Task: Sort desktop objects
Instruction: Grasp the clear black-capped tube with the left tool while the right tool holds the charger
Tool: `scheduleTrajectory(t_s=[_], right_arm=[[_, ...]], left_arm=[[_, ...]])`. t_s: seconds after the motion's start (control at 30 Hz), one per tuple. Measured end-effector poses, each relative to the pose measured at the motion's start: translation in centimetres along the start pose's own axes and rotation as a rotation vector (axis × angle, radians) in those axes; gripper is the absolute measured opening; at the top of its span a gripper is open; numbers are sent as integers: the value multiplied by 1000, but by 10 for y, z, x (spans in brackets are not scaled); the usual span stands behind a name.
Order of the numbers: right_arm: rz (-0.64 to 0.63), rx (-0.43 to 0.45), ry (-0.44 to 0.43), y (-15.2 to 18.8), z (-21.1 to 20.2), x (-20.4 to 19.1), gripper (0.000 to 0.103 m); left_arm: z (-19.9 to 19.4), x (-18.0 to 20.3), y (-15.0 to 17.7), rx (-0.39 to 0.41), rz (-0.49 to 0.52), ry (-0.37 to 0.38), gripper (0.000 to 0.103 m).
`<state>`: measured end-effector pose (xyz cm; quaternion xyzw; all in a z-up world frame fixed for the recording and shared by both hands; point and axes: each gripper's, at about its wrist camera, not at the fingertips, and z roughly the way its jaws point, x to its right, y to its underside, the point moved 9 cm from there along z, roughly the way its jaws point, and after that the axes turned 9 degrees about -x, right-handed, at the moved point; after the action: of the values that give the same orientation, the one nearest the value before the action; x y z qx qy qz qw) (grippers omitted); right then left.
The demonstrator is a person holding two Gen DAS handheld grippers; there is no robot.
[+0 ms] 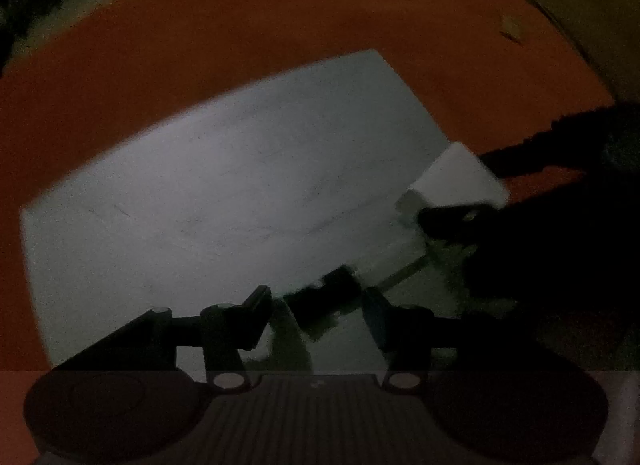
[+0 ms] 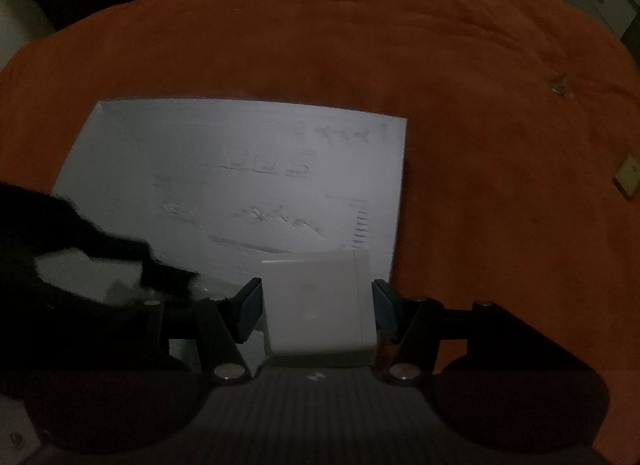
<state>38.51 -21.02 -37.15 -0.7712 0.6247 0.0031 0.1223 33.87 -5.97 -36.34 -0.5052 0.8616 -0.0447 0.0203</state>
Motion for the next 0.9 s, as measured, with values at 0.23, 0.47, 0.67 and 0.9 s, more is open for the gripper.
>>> scheduleTrajectory(t_s=[0.23,0.47,0.67,0.9], right_arm=[[17,0,2,-2,-1,5,61],[4,-3,13,-2,2,-2,61],[-22,-6,12,2,4,-5,61],[-21,-18,4,2,2,-11,61]], left_arm=[[-11,-9,6,125,206,-69,74],[9,28,1,111,355,-35,48],[14,36,-3,60,336,-39,16],[0,-19,18,50,49,-81,16]])
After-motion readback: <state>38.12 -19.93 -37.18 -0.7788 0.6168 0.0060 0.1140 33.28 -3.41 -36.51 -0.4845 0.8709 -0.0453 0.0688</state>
